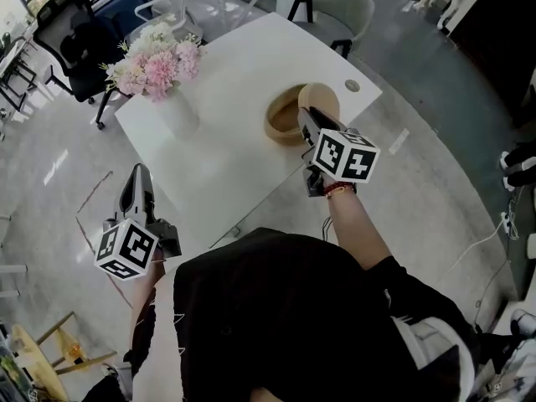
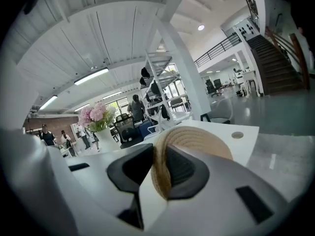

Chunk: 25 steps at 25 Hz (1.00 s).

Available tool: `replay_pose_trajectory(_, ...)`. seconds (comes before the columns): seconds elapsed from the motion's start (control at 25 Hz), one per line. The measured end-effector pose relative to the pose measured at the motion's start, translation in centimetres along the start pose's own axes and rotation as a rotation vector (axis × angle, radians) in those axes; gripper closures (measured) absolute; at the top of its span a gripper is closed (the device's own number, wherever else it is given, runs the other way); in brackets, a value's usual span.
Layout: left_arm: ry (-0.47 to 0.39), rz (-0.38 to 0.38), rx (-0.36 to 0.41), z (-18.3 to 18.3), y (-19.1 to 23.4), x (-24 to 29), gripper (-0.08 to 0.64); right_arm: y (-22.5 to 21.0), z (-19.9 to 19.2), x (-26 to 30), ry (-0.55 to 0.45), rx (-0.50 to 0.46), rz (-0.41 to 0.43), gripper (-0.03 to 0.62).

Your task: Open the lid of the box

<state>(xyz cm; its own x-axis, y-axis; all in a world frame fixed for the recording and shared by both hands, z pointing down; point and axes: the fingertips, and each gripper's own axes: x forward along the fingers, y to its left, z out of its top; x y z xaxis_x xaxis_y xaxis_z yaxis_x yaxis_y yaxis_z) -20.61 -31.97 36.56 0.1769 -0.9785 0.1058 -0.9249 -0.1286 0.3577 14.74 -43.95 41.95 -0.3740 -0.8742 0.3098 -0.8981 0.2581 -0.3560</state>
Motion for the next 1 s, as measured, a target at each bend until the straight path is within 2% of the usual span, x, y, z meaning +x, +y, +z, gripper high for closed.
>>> replay_pose_trajectory(0.32,0.018,-0.015,-0.009,-0.8,-0.8,-0.3,0.549,-1.1,0.5,-2.1,-0.063,0.069,0.003,0.506)
replay_pose_trajectory(0.6,0.043,-0.064,-0.005,-1.5,-2.8,0.3,0.549,-2.1,0.6,-4.1,-0.100,0.127,0.005,0.511)
replay_pose_trajectory(1.0,0.059,-0.114,0.011,-1.9,-4.9,0.5,0.549,-3.2,-0.2,-6.4,-0.109,0.182,0.005,0.515)
